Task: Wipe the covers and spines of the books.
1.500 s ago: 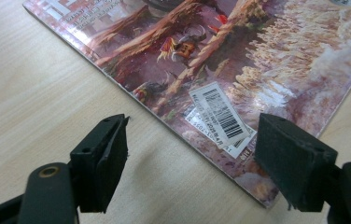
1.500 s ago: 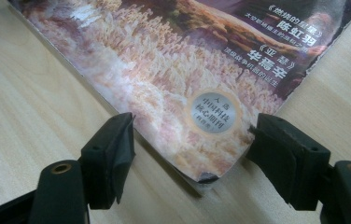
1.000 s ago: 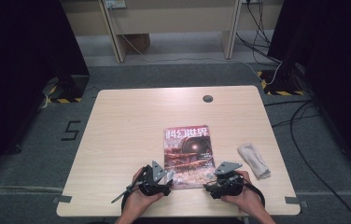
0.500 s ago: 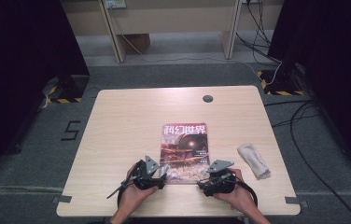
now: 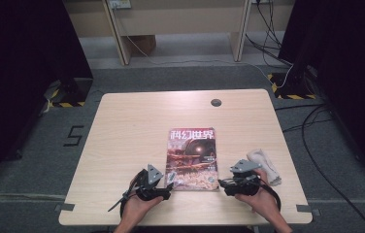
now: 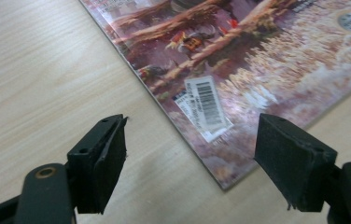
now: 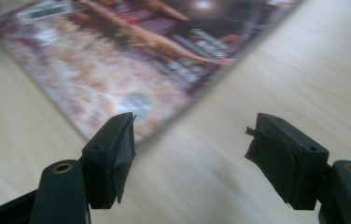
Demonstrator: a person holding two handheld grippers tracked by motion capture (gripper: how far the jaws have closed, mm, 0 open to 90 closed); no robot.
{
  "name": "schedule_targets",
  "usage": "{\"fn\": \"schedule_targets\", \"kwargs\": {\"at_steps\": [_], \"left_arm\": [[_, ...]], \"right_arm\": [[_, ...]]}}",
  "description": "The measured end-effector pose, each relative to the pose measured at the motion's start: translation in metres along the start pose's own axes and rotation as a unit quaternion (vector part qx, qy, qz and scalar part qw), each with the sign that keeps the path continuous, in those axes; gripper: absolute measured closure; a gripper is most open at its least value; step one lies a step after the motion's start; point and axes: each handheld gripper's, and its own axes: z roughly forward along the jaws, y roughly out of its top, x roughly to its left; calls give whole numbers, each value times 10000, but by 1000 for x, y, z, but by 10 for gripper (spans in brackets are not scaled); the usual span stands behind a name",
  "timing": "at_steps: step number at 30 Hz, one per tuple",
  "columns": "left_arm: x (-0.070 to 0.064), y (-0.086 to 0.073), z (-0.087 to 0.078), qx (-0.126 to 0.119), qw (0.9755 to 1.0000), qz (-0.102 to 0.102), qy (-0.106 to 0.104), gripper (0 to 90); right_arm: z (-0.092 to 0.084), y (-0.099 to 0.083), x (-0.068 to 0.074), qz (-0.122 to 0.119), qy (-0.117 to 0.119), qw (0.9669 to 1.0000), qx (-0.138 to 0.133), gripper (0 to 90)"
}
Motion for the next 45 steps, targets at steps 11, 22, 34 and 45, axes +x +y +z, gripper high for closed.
{"fn": "schedule_targets", "kwargs": {"at_steps": [11,22,34,45], "left_arm": [[-2,-13,-19,-35,9999,-46,-105,203],[5,-23,-25,71,9999,-82,-41,196],[4,-25,-27,75,10000,-6,14,196],[3,-24,-25,78,10000,35,5,199]], "right_arm": [[-22,-21,-37,201,-785,9967,-9,314],[-30,-36,-66,530,-1587,9858,109,338],[-30,-51,-88,903,-1553,9833,293,420],[-25,-49,-87,747,-1274,9883,377,641]]}}
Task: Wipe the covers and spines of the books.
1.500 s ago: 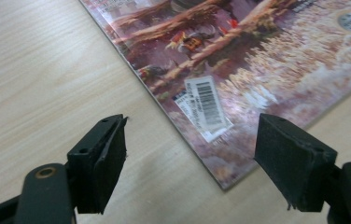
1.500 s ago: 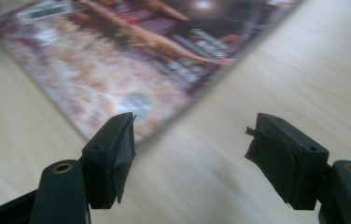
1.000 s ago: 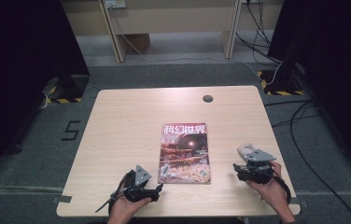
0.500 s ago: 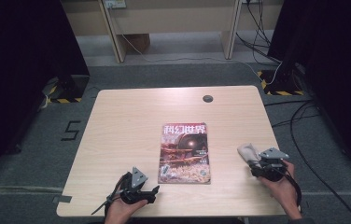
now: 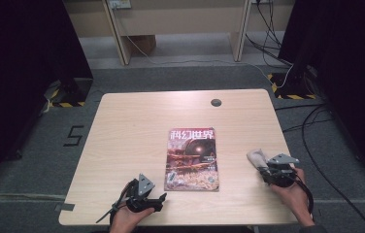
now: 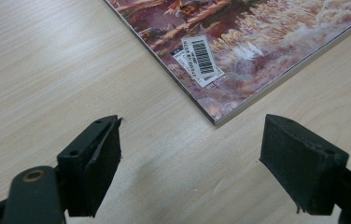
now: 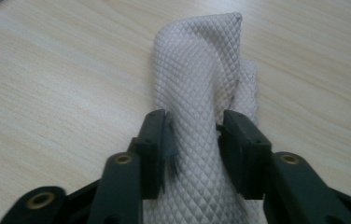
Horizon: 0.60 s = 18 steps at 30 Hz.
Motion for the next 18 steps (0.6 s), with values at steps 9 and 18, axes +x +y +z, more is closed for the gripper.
{"fn": "schedule_targets", "kwargs": {"at_steps": [9,18], "left_arm": [[0,1,2,10,10000,-15,-31,201],[-1,0,2,25,10000,11,-51,201]], "right_arm": [[12,10,3,44,212,9996,-170,700],[34,37,30,-224,317,9989,-260,697]]}}
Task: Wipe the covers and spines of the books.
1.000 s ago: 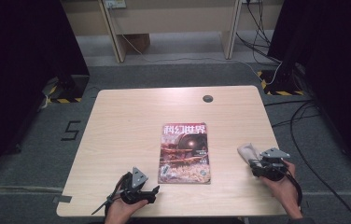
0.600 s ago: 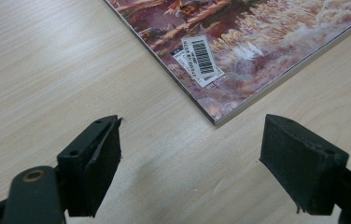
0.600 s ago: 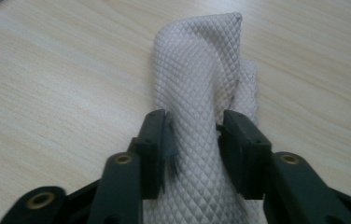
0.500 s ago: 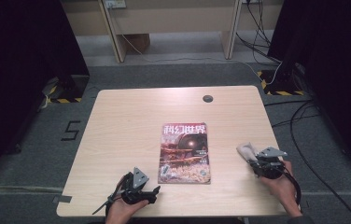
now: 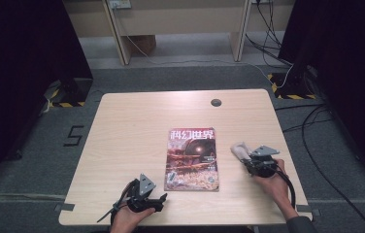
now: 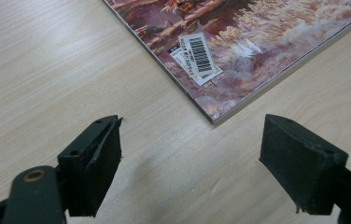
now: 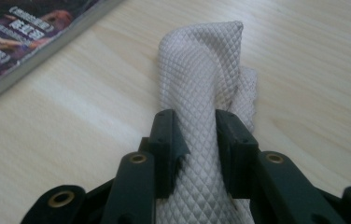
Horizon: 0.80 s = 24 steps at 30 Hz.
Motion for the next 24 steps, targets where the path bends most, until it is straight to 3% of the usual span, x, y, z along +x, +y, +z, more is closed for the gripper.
{"fn": "schedule_targets", "kwargs": {"at_steps": [3,14,19,24], "left_arm": [[0,0,-1,-9,10000,-14,42,201],[-1,0,0,10,10000,32,-23,202],[-2,1,-1,-17,10000,28,-23,202],[-2,1,-2,8,10000,51,5,202]], "right_arm": [[9,8,5,-80,-69,9999,2,695],[27,25,12,-2,-54,10000,-84,653],[24,25,11,112,-53,9998,-143,557],[13,23,6,432,-44,9986,-290,427]]}}
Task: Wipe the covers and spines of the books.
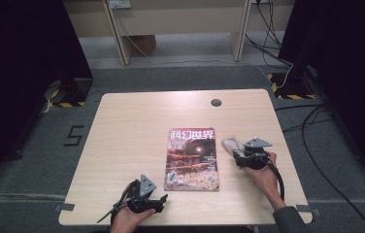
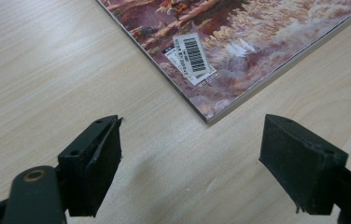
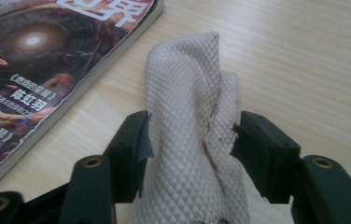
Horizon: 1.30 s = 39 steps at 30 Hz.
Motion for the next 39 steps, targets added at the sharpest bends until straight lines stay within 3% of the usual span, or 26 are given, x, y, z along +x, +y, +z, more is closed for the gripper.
{"fn": "schedule_targets", "kwargs": {"at_steps": [3,11,27,30,39], "left_arm": [[0,0,1,-10,10000,-7,-45,201],[0,1,2,-32,10000,-19,-44,202],[-1,4,5,-28,10000,11,-77,202],[-1,4,5,-31,10000,15,-82,202],[-1,3,3,-7,10000,31,-65,202]], "right_arm": [[-7,-3,-2,14,-2,10000,9,378],[-18,-7,1,-73,35,9999,-76,350],[-49,-29,0,87,267,9993,-261,300],[-53,-32,1,210,312,9989,-278,289],[-62,-39,7,183,430,9985,-283,276]]}}
